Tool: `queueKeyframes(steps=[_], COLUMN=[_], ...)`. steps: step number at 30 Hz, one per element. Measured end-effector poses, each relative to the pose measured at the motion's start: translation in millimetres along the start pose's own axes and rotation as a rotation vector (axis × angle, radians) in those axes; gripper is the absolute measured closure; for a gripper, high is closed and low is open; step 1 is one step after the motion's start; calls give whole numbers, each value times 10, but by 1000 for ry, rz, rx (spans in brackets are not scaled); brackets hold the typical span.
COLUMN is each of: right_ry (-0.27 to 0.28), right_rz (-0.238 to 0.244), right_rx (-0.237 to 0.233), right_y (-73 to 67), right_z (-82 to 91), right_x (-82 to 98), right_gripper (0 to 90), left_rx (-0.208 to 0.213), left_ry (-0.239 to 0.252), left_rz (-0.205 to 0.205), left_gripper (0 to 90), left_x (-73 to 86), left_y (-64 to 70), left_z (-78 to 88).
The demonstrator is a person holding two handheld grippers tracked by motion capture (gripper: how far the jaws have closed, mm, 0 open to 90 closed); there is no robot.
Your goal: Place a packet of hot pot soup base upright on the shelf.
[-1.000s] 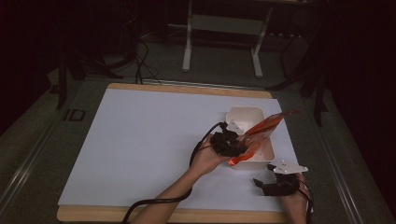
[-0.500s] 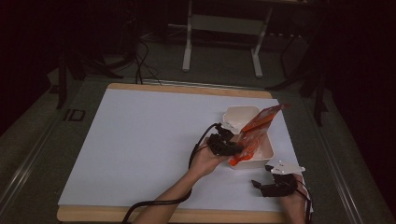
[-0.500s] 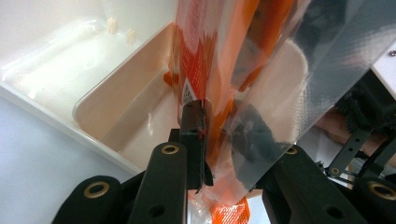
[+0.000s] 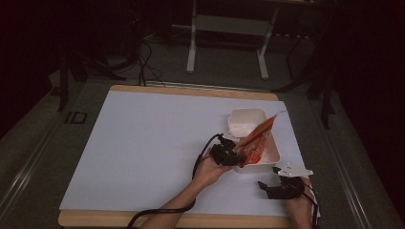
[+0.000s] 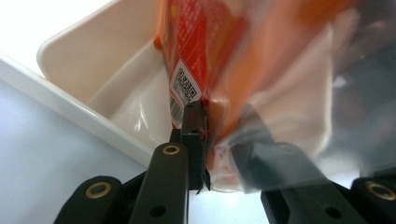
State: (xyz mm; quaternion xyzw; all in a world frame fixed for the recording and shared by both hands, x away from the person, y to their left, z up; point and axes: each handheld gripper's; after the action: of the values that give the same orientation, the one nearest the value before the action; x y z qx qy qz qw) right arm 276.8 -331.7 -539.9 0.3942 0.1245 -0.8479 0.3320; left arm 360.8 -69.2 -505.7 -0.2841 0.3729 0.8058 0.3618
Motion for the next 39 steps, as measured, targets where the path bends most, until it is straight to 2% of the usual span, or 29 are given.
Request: queueKeyframes(steps=[1,2,5,10,11,12,13,14,16,20,21,23,27,30,32,33,35,39], right_ry=[-2,-2,-5,11,13,13,9,9,6,13,13,14,-15,-8,-5,-5,-5,-2], right_rz=[-2,-2,-1,1,4,4,6,6,13,31,31,57,87,81,74,74,64,63], right_rx=[-2,-2,7,1,3,3,1,1,0,-26,-26,-69,-61,-50,-42,-42,-33,-28], right_y=[2,2,5,-2,-13,-13,-16,-16,-17,-29,-29,-83,-145,-134,-117,-117,-103,-93], right_z=[-5,-5,-9,3,5,5,7,7,6,12,12,2,-19,1,24,24,39,54], right_x=[-1,-1,-4,-10,-14,-14,-14,-14,-11,-6,-6,-19,-41,-31,-21,-21,-9,-3], right_gripper=[136,136,136,136,136,136,136,136,136,137,137,141,141,141,141,141,141,141], left_rx=[-5,-5,-6,19,27,27,25,25,22,24,24,20,26,47,60,60,59,41], left_ry=[-21,-21,-79,-112,-137,-137,-168,-168,-194,-206,-206,-205,-185,-154,-130,-130,-96,-64], left_rz=[-27,-27,-67,-81,-104,-104,-137,-137,-171,-179,-179,-169,-144,-120,-113,-113,-108,-122], left_gripper=[772,772,770,768,766,765,764,763,762,761,761,762,750,661,635,622,610,589], left_x=[-25,-25,-105,-133,-172,-172,-217,-217,-257,-283,-283,-284,-272,-260,-256,-256,-257,-240], left_y=[14,14,24,-34,-48,-48,-39,-39,-37,-80,-80,-103,-104,-115,-120,-120,-115,-79], left_z=[1,1,-3,26,28,28,24,24,26,50,50,71,71,98,143,143,225,317])
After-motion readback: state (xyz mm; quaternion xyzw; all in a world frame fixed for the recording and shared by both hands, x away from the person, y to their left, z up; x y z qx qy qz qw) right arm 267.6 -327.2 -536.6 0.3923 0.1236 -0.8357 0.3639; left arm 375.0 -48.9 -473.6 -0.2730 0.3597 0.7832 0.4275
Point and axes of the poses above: each handheld gripper's, and its own axes: z roughly backward along the jaws, x roughly out of its underside, y roughly to its right, and after that the axes turned 1 degree about x, right-handed
